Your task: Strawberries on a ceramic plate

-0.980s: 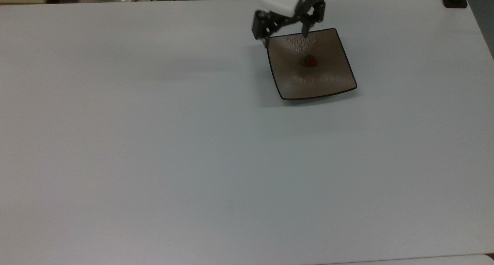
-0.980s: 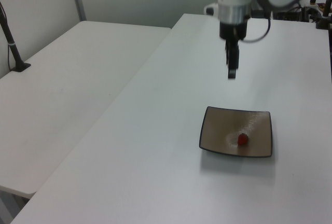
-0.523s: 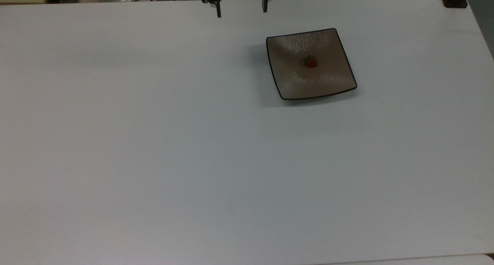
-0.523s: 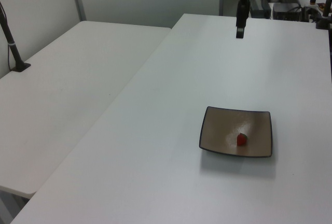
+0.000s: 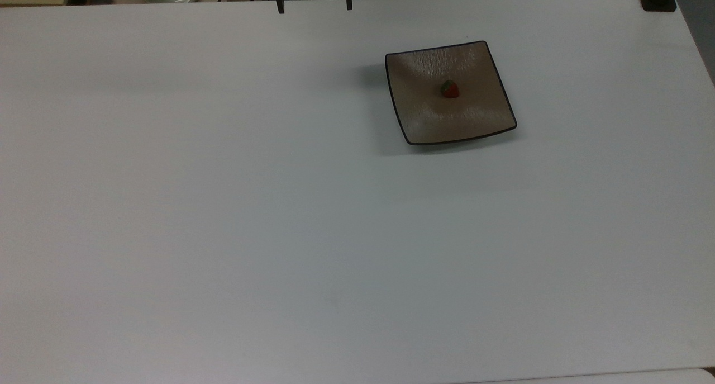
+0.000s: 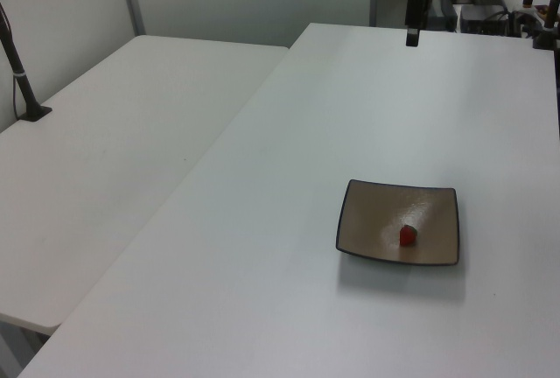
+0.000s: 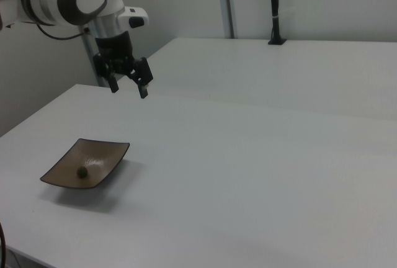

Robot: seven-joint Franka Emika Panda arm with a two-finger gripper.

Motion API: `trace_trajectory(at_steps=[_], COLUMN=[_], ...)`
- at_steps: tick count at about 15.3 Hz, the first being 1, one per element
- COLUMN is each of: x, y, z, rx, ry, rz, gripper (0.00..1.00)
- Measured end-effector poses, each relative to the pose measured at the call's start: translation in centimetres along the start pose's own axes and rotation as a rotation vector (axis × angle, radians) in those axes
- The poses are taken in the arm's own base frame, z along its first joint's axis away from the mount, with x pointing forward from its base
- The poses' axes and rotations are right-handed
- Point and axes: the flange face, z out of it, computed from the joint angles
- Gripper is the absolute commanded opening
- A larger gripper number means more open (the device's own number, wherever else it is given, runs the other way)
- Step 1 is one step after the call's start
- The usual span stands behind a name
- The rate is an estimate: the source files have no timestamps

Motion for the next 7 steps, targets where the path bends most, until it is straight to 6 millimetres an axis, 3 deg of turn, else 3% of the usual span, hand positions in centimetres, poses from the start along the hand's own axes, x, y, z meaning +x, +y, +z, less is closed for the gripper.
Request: trace_trajectory(at_steps=[7], x=[0.48], y=[0.47], z=[-0.43], rx=[0.011], ry=[0.045], rz=[0.012], gripper=[1.00])
